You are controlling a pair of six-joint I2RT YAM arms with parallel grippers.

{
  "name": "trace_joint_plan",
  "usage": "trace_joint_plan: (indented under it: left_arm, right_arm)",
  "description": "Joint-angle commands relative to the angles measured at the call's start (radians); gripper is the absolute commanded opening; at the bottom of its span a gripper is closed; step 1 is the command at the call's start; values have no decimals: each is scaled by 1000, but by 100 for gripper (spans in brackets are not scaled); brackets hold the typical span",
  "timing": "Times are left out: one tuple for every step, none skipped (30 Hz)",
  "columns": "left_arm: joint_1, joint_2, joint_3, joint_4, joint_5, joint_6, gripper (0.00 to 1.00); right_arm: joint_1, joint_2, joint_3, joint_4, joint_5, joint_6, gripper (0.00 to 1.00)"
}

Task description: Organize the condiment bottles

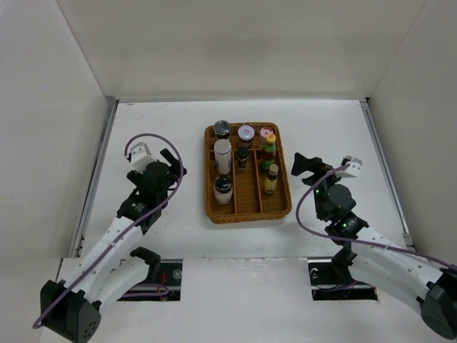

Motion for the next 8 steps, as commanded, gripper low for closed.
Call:
trace_joint_plan:
  left_arm:
    - [-25, -53, 80, -25, 79, -21, 100]
    - [-43, -69, 83, -10, 83, -20, 100]
    - [-62, -76, 86, 7, 91, -17, 100]
    - [-79, -82, 87, 19, 96, -17, 100]
    - [-92, -82, 93, 25, 100, -17, 100]
    - [-102, -75, 104, 22, 100, -14, 100]
    - [-103, -64, 116, 18, 97, -11, 100]
    - [-103, -60, 118, 21, 97, -8, 100]
  right_arm:
    - [-41, -22, -16, 42, 26, 49, 100]
    - [-51, -30, -19, 35, 26, 52, 100]
    - [-59, -36, -22, 27, 26, 56, 100]
    - [-68, -42, -22, 18, 27, 56, 100]
    - [-82, -50, -23, 7, 32, 56, 100]
    - [-97, -59, -26, -2, 36, 61, 100]
    - [-114, -67, -31, -10, 41, 69, 100]
    - [-127, -71, -32, -18, 41, 75, 100]
